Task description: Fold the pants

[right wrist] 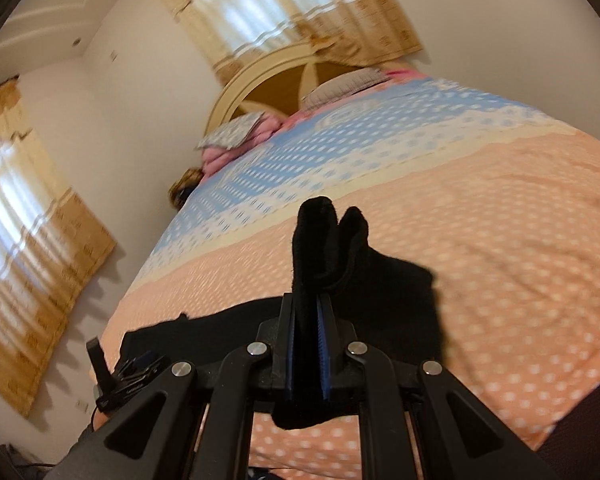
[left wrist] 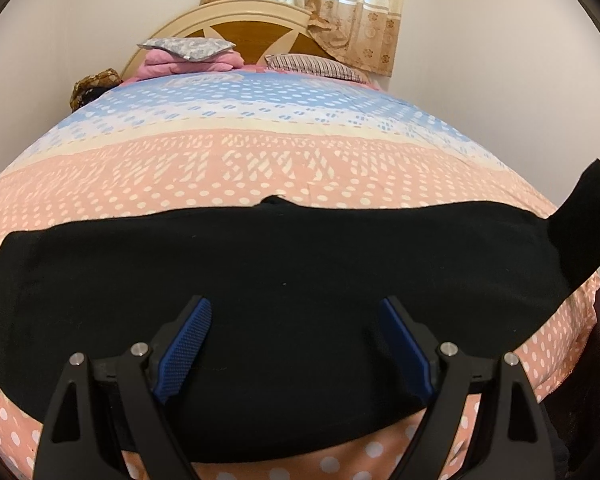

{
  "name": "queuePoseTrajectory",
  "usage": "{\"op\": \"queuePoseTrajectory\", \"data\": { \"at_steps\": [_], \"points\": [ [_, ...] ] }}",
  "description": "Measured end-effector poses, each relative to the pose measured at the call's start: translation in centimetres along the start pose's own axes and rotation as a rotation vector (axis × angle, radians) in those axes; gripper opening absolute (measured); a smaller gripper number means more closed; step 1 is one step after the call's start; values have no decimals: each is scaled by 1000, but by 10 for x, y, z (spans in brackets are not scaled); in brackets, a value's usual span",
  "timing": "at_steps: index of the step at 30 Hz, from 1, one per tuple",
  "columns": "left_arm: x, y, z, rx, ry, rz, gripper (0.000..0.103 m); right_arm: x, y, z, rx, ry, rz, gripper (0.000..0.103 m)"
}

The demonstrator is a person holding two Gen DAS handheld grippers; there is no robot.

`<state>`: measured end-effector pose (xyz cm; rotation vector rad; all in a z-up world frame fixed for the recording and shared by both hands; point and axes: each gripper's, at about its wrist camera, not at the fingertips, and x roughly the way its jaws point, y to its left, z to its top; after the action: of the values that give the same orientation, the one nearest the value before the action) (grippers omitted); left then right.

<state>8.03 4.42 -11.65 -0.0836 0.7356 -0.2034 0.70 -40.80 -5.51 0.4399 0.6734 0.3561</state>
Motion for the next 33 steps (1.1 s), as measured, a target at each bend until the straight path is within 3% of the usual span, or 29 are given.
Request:
{"op": "queuePoseTrajectory", "data": {
  "at_steps": [19,33],
  "points": [
    [-6,13,-8,-18,-34,-22,88,133,113,-32,-115,200,98,9],
    [-4,6,-11,-19,-23,-29,88,201,143,-74,-176,351,112,9]
  ]
}}
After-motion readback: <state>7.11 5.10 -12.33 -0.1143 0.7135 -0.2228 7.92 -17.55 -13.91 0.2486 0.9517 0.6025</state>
